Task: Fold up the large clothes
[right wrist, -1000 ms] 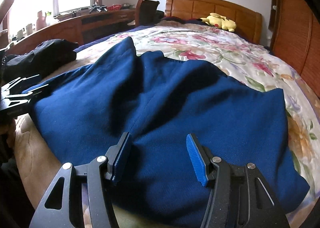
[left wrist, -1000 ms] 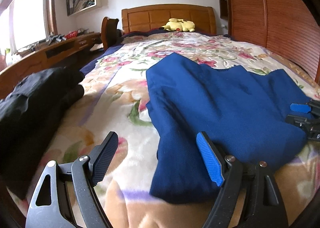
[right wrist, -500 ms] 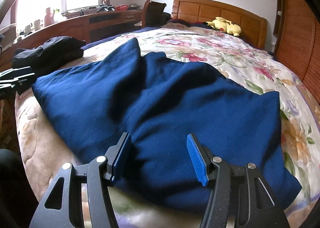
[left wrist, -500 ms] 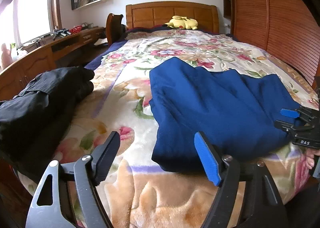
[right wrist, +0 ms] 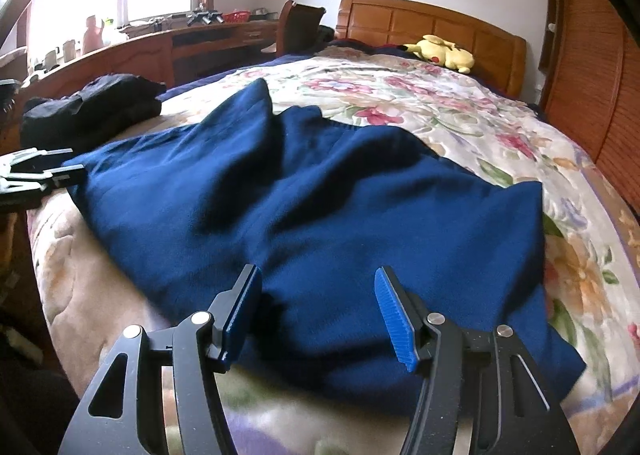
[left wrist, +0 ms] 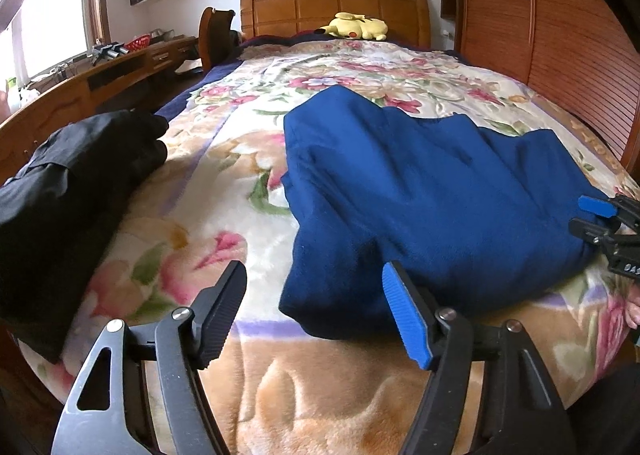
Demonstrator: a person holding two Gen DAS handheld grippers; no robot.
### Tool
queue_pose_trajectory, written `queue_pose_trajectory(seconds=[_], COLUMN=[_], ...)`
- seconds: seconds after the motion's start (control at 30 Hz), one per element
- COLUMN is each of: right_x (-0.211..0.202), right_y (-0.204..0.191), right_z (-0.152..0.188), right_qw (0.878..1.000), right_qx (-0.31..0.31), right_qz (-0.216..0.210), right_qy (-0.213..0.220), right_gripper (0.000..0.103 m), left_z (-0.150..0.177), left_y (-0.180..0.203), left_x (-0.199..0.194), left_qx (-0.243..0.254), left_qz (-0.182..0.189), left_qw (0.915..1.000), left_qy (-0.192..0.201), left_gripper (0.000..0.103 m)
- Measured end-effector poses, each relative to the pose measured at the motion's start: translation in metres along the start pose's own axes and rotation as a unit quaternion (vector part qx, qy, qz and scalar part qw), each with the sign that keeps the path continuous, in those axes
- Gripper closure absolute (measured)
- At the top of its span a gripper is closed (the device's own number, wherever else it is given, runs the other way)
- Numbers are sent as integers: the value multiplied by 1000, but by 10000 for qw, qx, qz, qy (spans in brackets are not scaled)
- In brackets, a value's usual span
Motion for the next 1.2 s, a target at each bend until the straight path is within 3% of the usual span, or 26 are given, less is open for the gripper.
queue_pose_trajectory(seconds=[0.27, 0.57, 0.8, 0.9, 0.97, 1.03, 1.2], right_x=[-11, -21, -18, -11, 2, 9, 16], right_y=[1, -1, -3, -7, -8, -8, -11], right_z=[-11, 3, -14, -18, -17, -21, -23], right_qw=[9997, 9992, 9992, 9993, 9994, 9992, 9993], right_qx=[170, -59, 236, 292, 263, 365, 354], right_qz=[171, 364, 315, 228, 226, 166, 60], right_qy=[80, -143, -7, 88, -15, 10, 52], right_gripper=[42, 42, 42, 42, 42, 42, 42], left_z=[3, 10, 12, 12, 12, 10, -11], left_y=[3, 1, -1, 1, 6, 7, 15], left_x=[-1, 3, 5, 5, 4, 2, -7], left_qx=[-226, -436, -612, -700, -690, -574, -367], left_qz=[112, 297, 433, 715, 917, 824, 883], left_qw=[9997, 9986, 9972, 9949, 9933, 9948, 9950], left_qy=[38, 25, 53, 95, 112, 143, 278], left_gripper=[32, 31, 32, 46, 60, 80, 92])
Point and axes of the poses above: each gripper's, at about its wrist camera, not at the fingertips, and x roughly the way its jaws point, y to its right, z to its underside, the point moved 8 cm from there along x, roughly the way its jaws point, and after that the axes turned 12 degrees about y, right-handed, at the moved point
